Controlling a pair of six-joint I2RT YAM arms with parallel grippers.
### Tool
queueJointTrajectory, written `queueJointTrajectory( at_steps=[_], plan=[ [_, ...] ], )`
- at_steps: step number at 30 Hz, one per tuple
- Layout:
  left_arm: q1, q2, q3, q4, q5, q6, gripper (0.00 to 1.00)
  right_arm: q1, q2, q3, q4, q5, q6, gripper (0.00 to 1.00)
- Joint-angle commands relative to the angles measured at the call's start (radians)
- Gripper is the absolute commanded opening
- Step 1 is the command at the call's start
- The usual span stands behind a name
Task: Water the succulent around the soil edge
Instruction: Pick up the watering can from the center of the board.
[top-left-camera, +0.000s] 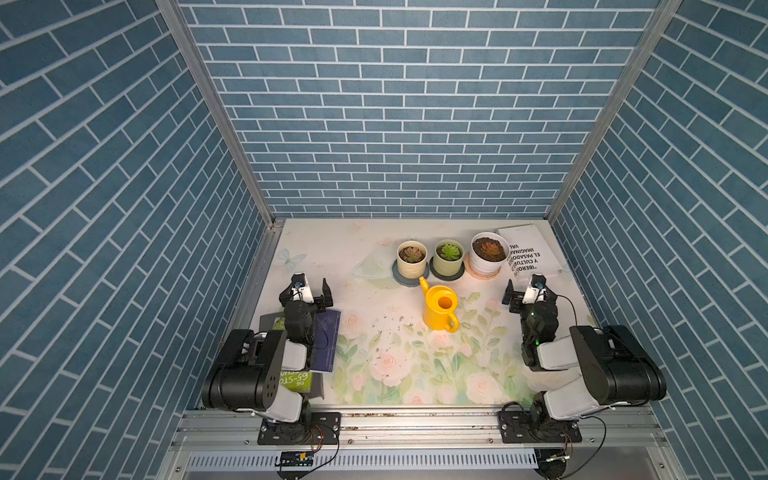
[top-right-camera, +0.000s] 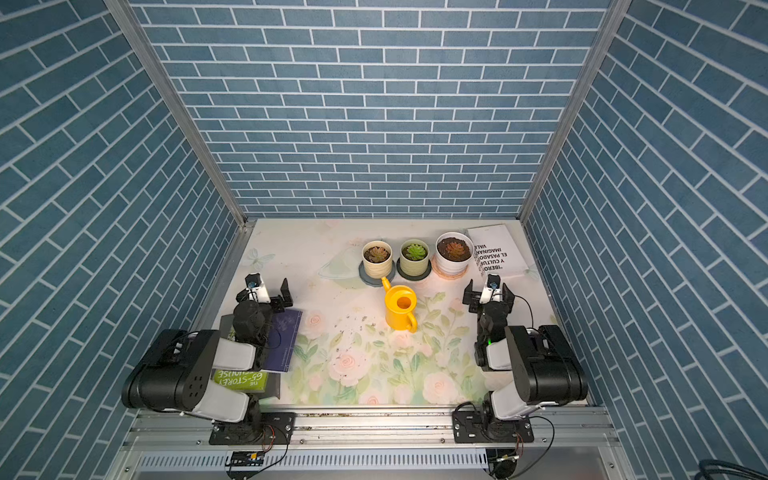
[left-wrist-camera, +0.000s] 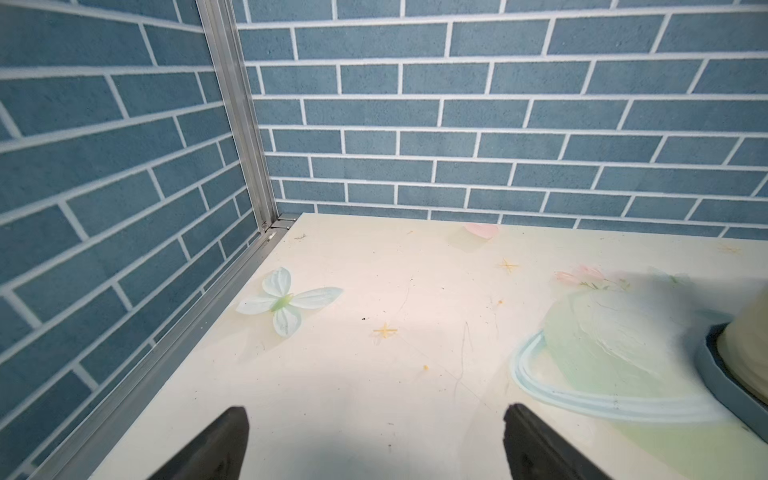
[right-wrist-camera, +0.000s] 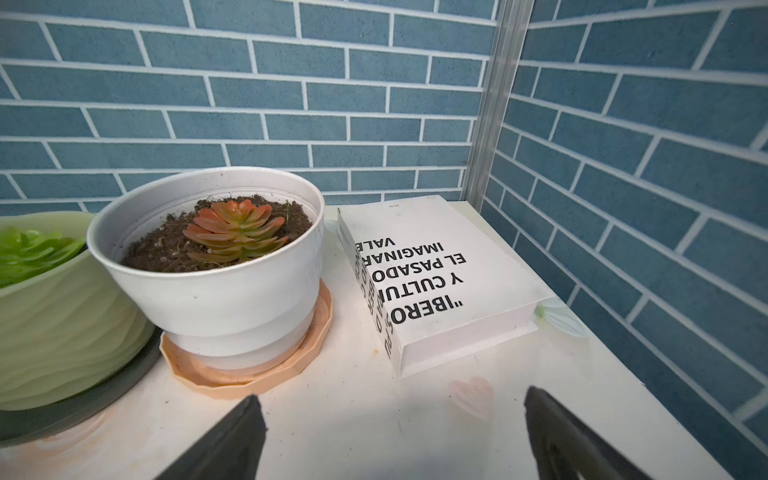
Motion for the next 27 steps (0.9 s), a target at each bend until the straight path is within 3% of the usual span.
queueJointTrajectory(
  at_steps=[1, 27],
  plan=[
    [-0.007, 0.008, 0.016, 0.026, -0.009, 0.012, 1.00, -0.004, 0.009, 0.008, 0.032, 0.000, -0.033, 0.99],
    [-0.007, 0.009, 0.023, 0.020, -0.010, 0.011, 1.00, -0.006, 0.011, 0.013, 0.023, -0.005, -0.030, 1.00]
  ],
)
